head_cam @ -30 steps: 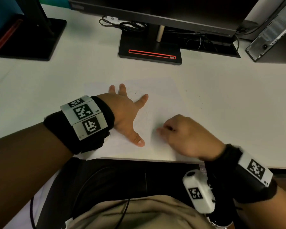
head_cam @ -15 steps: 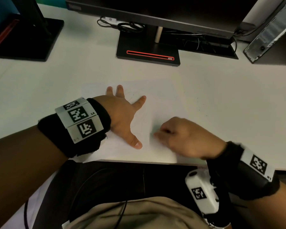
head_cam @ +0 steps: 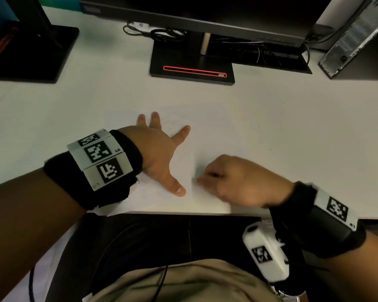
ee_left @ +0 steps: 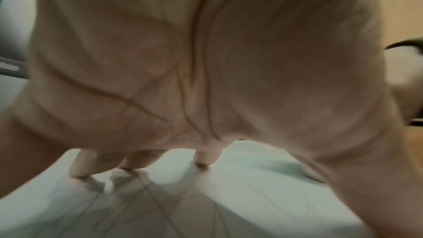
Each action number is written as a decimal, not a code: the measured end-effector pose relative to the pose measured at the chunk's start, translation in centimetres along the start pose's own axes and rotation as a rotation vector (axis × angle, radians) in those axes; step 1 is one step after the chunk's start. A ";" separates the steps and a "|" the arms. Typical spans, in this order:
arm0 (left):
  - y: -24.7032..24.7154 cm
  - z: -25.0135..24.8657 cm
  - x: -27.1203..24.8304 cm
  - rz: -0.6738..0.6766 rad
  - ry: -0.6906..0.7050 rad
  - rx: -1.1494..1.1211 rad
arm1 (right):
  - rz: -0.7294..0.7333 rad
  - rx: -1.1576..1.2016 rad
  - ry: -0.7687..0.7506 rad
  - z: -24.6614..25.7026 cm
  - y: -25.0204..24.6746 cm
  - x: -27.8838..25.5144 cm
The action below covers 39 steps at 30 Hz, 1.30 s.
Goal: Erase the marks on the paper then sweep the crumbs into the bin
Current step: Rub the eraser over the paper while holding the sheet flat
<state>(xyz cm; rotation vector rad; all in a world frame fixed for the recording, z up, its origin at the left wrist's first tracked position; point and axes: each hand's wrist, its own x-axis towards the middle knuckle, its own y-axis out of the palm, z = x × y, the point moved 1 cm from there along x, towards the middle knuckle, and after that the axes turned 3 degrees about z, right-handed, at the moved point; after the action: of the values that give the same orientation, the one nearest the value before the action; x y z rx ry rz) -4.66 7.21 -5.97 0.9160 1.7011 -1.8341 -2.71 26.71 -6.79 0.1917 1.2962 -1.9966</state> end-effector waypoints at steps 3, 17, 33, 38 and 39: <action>0.1 0.1 0.0 0.002 0.000 0.001 | -0.088 0.040 0.033 -0.7 -1.2 0.6; 0.2 0.2 0.2 -0.007 0.003 0.008 | -0.036 0.012 0.011 -0.1 -1.0 1.3; 0.3 0.1 0.2 -0.012 -0.005 0.017 | -0.016 -0.059 -0.031 0.7 -1.5 2.0; 0.2 0.0 0.2 -0.012 -0.010 0.021 | 0.040 -0.095 -0.075 1.6 -0.8 2.3; 0.2 0.0 0.2 -0.014 -0.006 0.021 | 0.045 -0.090 -0.073 1.5 -0.9 2.5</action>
<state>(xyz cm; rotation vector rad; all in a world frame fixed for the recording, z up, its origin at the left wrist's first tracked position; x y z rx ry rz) -4.67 7.20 -6.26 0.9081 1.6918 -1.8655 -4.71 24.40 -6.58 0.1037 1.3205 -1.8859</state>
